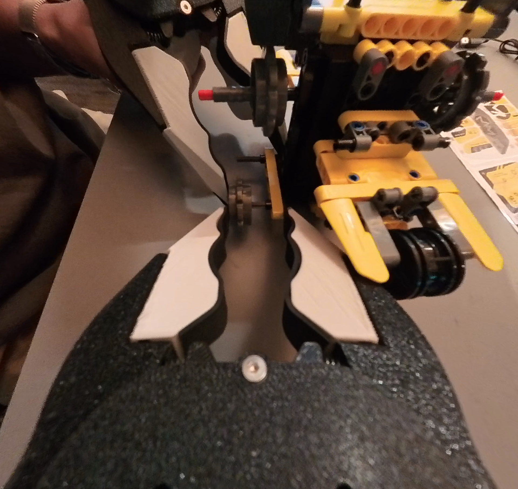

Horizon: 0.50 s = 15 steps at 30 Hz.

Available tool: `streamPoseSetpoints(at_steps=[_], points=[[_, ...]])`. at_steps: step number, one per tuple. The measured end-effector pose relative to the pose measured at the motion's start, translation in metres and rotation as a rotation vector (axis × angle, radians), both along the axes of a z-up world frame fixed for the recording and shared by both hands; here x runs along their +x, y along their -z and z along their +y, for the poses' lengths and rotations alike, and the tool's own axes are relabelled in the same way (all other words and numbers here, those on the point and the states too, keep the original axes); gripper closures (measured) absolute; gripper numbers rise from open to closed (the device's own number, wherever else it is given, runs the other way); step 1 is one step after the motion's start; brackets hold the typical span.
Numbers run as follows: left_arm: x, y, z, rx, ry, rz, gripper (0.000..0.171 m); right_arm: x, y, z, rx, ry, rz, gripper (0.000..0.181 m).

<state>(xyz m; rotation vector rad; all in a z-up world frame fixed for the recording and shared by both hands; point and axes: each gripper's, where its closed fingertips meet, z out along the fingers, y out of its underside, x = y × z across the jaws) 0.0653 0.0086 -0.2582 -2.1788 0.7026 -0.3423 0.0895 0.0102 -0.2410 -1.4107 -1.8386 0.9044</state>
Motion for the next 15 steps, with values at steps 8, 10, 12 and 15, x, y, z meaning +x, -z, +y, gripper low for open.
streamPoseSetpoints(at_steps=[8, 10, 12, 15], points=[[-0.0005, -0.0009, 0.0008, 0.0, -0.002, -0.009, 0.112, 0.0016, 0.004, 0.0012, -0.013, 0.006, -0.028, 0.143], [-0.0004, -0.001, 0.0011, 0.003, -0.001, -0.006, 0.112, 0.0021, 0.0045, 0.0015, -0.026, 0.007, -0.034, 0.143], [-0.0003, -0.0011, 0.0013, 0.006, 0.0, -0.004, 0.112, 0.0023, 0.0046, 0.0016, -0.035, 0.006, -0.036, 0.143], [0.0001, -0.0014, 0.0016, 0.008, -0.001, -0.003, 0.112, 0.0027, 0.0049, 0.0019, -0.047, 0.005, -0.041, 0.143]])
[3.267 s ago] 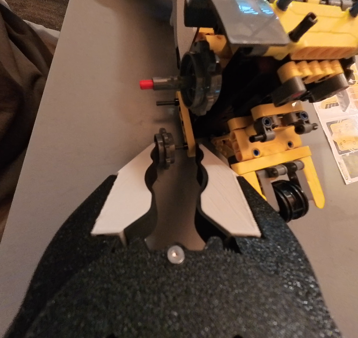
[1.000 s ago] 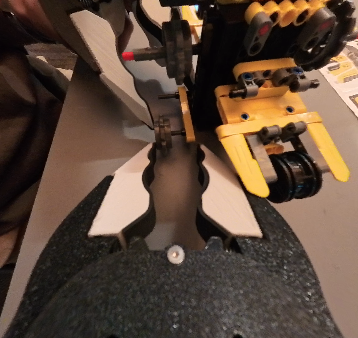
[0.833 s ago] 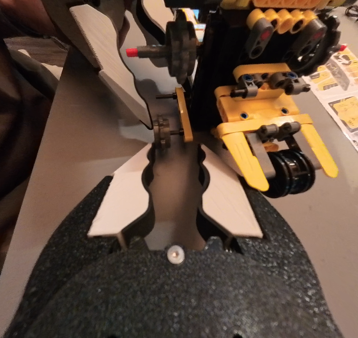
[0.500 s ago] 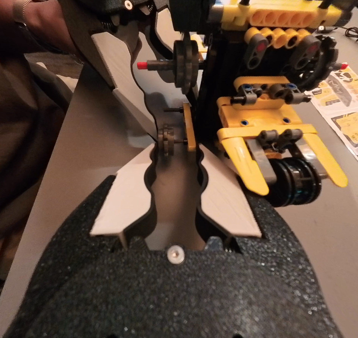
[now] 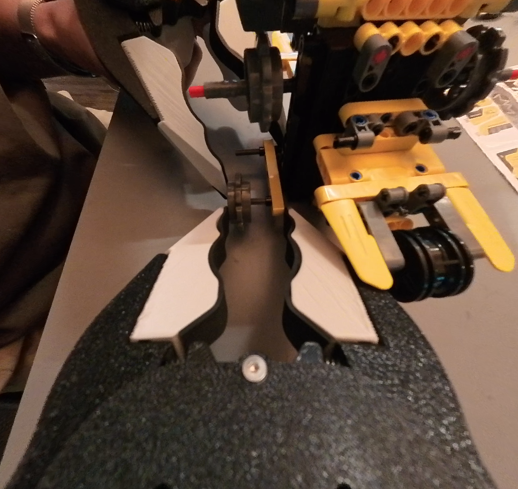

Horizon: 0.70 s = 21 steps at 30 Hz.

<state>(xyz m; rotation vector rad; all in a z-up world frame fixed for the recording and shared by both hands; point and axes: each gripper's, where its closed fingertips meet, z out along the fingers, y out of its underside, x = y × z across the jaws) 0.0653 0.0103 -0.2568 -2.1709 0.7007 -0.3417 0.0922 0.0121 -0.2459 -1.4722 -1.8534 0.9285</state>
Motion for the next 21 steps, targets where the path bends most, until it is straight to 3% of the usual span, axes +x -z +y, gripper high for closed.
streamPoseSetpoints(at_steps=[21], points=[[-0.0024, -0.0009, 0.0045, 0.025, -0.013, 0.022, 0.119, -0.0006, 0.0013, 0.0039, 0.006, 0.015, -0.005, 0.155]])
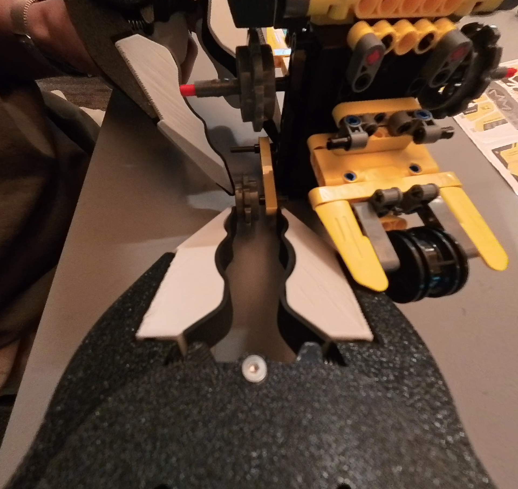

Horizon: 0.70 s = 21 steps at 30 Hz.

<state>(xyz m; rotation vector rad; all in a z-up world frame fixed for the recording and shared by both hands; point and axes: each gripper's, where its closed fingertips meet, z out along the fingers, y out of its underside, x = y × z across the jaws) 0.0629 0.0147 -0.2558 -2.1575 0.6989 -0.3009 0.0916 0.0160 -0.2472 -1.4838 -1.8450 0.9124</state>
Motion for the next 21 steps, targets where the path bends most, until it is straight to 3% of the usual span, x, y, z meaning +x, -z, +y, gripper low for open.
streamPoseSetpoints(at_steps=[6, 10, 11, 14, 21], points=[[-0.001, 0.0, 0.001, -0.013, 0.002, -0.017, 0.12, 0.0, 0.0, 0.001, 0.04, 0.014, 0.007, 0.15], [-0.005, 0.0, 0.002, -0.006, 0.001, -0.006, 0.12, -0.002, 0.01, 0.003, 0.094, 0.035, -0.045, 0.125], [-0.006, 0.001, 0.002, -0.003, 0.001, 0.003, 0.128, -0.002, 0.011, 0.003, 0.099, 0.036, -0.053, 0.122], [-0.01, 0.003, 0.003, 0.019, 0.003, 0.054, 0.132, -0.007, 0.008, -0.002, 0.096, 0.024, -0.032, 0.121], [-0.007, 0.003, 0.001, -0.012, 0.028, 0.011, 0.118, -0.011, 0.005, -0.005, 0.108, 0.016, -0.012, 0.124]])
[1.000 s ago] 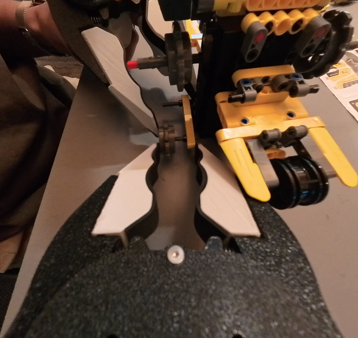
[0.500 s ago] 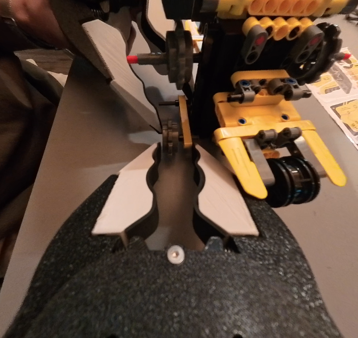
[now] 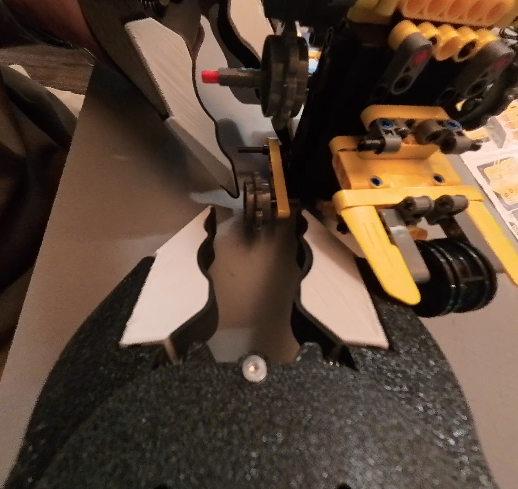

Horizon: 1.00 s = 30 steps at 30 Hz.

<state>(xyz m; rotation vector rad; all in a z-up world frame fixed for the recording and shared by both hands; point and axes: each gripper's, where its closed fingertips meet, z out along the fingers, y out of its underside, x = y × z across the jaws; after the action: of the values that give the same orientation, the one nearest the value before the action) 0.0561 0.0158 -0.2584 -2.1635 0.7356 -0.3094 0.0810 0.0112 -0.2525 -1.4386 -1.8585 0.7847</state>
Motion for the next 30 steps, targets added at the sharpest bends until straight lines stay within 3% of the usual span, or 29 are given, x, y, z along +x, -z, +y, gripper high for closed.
streamPoseSetpoints(at_steps=[8, 23, 30], points=[[0.0001, 0.0, -0.0003, -0.011, 0.002, -0.014, 0.114, -0.0041, -0.0034, -0.0014, 0.047, -0.005, 0.031, 0.118], [-0.0013, -0.0001, 0.0007, -0.015, -0.008, -0.02, 0.118, -0.0046, -0.0017, -0.0034, 0.023, -0.02, 0.016, 0.125], [-0.0002, 0.0004, -0.0001, -0.02, 0.001, -0.019, 0.118, -0.0048, -0.0018, 0.0039, 0.085, 0.015, 0.023, 0.143]])
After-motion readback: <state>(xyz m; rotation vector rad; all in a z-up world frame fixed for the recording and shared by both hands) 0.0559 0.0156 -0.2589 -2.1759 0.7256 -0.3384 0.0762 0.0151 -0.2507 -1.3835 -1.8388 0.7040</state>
